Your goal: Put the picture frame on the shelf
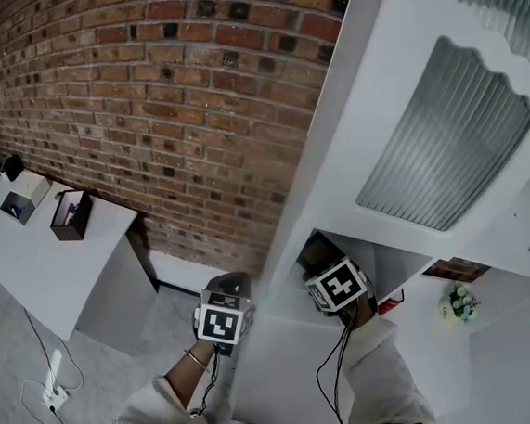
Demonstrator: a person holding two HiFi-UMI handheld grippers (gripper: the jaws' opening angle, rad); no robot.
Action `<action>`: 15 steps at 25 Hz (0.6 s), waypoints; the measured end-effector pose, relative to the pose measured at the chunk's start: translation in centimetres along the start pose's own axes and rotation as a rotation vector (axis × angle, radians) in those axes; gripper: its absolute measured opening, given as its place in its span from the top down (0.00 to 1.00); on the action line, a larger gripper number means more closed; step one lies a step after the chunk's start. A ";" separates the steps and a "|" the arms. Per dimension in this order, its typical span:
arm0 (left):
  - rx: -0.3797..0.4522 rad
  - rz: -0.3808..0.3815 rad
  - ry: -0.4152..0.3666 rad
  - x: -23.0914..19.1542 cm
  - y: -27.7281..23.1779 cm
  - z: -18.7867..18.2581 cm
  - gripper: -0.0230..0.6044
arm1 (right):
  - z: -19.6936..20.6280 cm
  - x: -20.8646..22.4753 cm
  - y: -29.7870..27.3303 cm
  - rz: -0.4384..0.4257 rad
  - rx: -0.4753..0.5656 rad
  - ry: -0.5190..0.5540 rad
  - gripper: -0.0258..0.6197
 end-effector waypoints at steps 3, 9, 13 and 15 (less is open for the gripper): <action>-0.011 -0.001 -0.009 -0.1 0.3 0.3 0.95 | -0.1 -0.5 0.4 -0.007 0.015 -0.010 0.77; 0.018 0.021 -0.012 0.0 0.9 0.2 0.95 | -0.2 -1.4 1.6 0.008 0.039 -0.015 0.77; 0.023 0.042 -0.022 0.2 1.3 0.3 0.95 | -0.2 -2.1 2.5 0.025 0.048 -0.016 0.77; 0.021 0.056 -0.029 0.4 1.8 0.4 0.95 | 0.2 -2.6 2.9 0.033 0.056 -0.027 0.77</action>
Point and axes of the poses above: the fingertips, and each gripper's own axes: y backward along the fingers, x to its right, z out of its underside, the point moved 9 cm from there along y, backward along the fingers, and after that the axes turned 12 degrees about x, right-handed, at the moved point
